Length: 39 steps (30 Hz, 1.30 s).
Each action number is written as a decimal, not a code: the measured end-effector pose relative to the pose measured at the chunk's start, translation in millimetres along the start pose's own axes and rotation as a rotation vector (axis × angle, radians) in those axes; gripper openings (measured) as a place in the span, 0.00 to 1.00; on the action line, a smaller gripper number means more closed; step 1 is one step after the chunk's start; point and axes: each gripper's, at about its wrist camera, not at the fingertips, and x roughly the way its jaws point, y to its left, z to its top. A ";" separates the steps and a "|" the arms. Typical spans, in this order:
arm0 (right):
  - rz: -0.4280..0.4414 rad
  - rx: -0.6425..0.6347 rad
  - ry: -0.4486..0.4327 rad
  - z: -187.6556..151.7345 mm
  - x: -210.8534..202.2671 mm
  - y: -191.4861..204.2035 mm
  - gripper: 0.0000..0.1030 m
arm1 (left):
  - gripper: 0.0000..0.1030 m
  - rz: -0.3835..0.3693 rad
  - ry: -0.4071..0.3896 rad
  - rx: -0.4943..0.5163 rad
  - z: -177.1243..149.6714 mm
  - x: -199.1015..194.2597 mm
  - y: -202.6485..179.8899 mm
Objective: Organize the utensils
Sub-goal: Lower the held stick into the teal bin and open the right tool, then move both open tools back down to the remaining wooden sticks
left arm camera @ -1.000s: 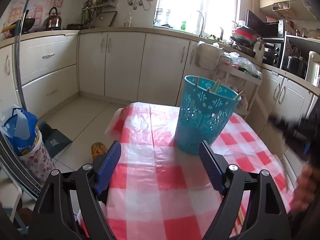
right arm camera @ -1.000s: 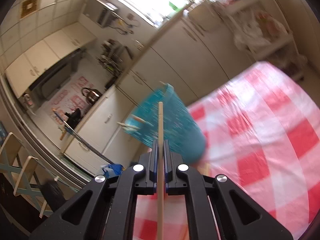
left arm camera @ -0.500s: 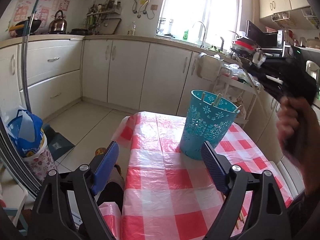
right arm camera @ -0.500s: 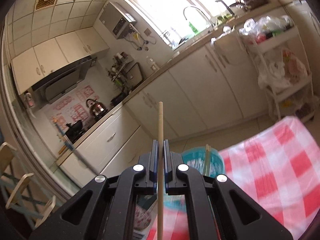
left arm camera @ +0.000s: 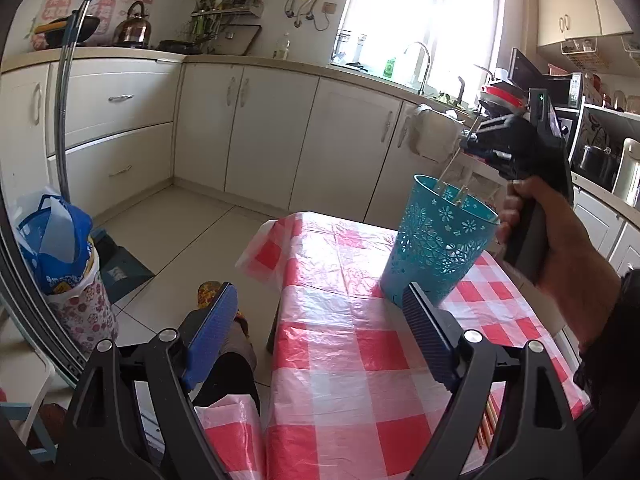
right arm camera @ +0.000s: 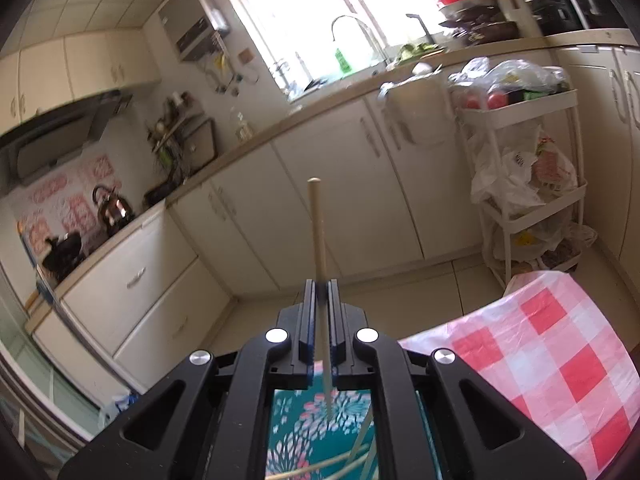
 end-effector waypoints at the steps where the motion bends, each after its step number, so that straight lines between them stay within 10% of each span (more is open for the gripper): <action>1: 0.000 -0.013 0.011 -2.5 -2.3 1.6 0.07 | 0.78 0.002 0.000 -0.002 0.2 -0.8 1.2; 20: 0.026 -0.066 0.079 -76.5 -137.2 -26.5 0.27 | 0.82 0.035 0.016 0.085 -3.5 -29.2 -29.7; 39: -0.122 -0.063 0.402 -209.2 -129.7 -80.9 0.27 | 0.86 0.037 0.018 0.156 -6.5 -55.5 -47.9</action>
